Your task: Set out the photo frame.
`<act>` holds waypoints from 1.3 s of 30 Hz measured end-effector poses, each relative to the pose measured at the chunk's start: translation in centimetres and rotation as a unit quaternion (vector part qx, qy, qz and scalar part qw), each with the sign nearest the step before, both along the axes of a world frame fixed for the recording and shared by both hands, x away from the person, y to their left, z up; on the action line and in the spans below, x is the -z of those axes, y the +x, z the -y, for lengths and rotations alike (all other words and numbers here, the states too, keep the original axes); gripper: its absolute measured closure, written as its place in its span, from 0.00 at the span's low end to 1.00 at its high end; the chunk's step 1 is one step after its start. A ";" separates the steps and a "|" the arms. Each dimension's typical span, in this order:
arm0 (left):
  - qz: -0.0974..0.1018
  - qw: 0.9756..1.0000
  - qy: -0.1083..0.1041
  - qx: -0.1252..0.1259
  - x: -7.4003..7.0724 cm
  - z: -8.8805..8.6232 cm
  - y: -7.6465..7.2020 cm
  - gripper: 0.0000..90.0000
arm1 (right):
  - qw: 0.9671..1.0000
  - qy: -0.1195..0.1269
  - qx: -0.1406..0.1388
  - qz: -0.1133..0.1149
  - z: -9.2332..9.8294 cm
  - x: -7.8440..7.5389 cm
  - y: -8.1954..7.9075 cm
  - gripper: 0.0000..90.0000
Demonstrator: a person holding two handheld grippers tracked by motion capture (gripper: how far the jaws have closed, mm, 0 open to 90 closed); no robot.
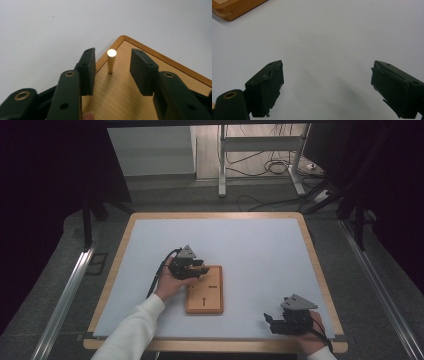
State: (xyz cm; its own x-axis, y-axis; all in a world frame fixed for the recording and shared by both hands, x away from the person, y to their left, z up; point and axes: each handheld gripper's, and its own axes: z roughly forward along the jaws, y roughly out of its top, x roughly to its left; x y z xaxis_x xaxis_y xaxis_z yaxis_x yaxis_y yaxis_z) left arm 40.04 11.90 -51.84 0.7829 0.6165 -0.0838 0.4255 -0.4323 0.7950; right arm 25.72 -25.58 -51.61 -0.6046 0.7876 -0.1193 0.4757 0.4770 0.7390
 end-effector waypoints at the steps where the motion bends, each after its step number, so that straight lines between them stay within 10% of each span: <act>1: -0.002 1.000 -0.001 -0.001 0.0 0.0 0.1 0.64 | 1.000 0.000 0.002 -0.001 0.0 0.0 0.0 0.13; 30: -0.033 0.999 0.001 0.021 0.5 0.2 1.2 0.93 | 1.000 -0.005 0.005 -0.002 -0.1 0.2 -0.1 0.13; 39: -0.060 0.998 -0.007 0.028 0.4 0.0 1.7 0.93 | 0.999 0.001 -0.037 0.009 -2.0 -0.7 -0.5 0.13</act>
